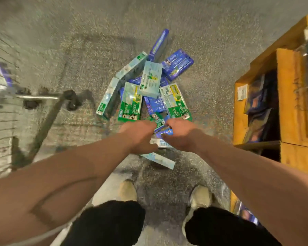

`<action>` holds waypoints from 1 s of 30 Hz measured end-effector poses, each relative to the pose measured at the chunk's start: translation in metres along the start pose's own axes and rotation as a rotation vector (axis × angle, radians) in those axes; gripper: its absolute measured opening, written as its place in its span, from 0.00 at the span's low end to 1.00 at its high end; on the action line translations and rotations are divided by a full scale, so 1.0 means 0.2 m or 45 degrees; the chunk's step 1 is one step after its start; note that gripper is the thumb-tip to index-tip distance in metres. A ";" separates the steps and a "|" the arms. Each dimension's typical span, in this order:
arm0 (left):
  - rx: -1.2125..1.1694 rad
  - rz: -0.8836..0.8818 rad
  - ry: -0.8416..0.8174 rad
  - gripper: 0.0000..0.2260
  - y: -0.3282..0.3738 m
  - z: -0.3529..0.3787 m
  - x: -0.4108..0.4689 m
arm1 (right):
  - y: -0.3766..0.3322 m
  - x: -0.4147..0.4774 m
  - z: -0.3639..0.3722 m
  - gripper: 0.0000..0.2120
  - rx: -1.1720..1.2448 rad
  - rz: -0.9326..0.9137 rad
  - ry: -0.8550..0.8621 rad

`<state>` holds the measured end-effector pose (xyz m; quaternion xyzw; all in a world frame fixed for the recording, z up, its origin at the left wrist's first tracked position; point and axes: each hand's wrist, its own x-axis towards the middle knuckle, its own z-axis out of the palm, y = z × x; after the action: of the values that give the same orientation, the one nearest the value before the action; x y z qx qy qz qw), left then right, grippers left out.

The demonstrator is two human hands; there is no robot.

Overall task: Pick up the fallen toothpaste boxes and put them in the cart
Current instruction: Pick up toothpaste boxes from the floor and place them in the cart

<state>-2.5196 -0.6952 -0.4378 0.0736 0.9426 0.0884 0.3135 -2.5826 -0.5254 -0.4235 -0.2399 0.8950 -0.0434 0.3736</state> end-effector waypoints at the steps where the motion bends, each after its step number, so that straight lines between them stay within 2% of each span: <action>1: -0.040 0.002 -0.013 0.28 -0.02 0.11 0.08 | 0.05 0.08 0.09 0.24 -0.042 -0.005 -0.007; 3: -0.055 0.003 -0.048 0.29 -0.06 0.33 0.24 | 0.14 0.23 0.30 0.23 -0.118 -0.044 0.013; 6: 0.021 0.019 -0.088 0.33 -0.15 0.63 0.47 | 0.28 0.46 0.63 0.31 -0.176 -0.084 0.059; 12: 0.198 0.097 -0.162 0.51 -0.27 1.04 0.83 | 0.53 0.87 1.07 0.34 -0.284 0.052 -0.025; 15: 0.314 0.187 -0.210 0.62 -0.27 1.19 0.93 | 0.63 0.97 1.17 0.36 -0.334 0.121 -0.042; 17: 0.406 0.198 -0.261 0.68 -0.25 1.28 0.97 | 0.68 1.00 1.20 0.34 -0.328 0.158 -0.063; 19: 0.470 0.156 -0.235 0.67 -0.23 1.34 0.97 | 0.72 1.02 1.22 0.28 -0.268 0.179 -0.083; 24: 0.466 0.109 -0.100 0.59 -0.23 1.38 0.94 | 0.77 1.03 1.28 0.16 -0.126 0.136 -0.070; 26: 0.464 0.134 -0.045 0.55 -0.22 1.38 0.95 | 0.77 1.02 1.27 0.15 -0.059 0.110 -0.092; 30: 0.389 0.091 0.039 0.53 -0.20 1.40 0.97 | 0.74 1.00 1.27 0.20 0.038 0.051 -0.196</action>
<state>-2.5080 -0.6618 -0.7795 0.1527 0.9465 -0.0437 0.2808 -2.5877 -0.4608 -0.7734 -0.2192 0.8675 -0.0306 0.4455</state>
